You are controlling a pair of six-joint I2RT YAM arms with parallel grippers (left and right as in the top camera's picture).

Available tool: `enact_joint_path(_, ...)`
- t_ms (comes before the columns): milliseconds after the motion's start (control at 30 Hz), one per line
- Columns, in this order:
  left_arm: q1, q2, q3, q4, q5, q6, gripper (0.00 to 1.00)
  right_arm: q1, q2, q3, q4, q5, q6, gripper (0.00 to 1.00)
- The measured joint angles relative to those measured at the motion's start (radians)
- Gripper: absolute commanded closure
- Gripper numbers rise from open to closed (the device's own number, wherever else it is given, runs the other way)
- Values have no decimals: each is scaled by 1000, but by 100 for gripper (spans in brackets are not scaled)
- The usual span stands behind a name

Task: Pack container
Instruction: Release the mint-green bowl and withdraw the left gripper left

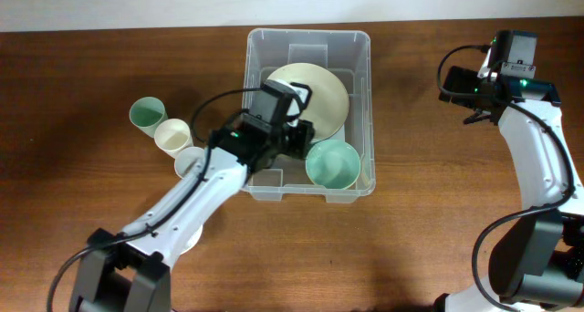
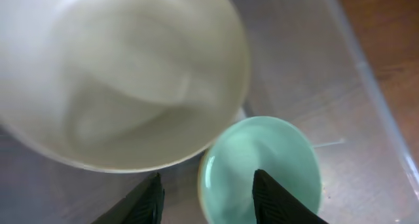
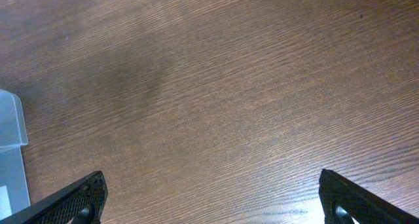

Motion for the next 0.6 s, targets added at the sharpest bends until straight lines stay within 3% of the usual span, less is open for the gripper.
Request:
enact_joint_path(367,312,-180,48,-210,-134,-7,55,0,0,0,0,0,0,1)
enact_joint_path(600,541,-173,50,-429,-169,-83,55,0,0,0,0,0,0,1)
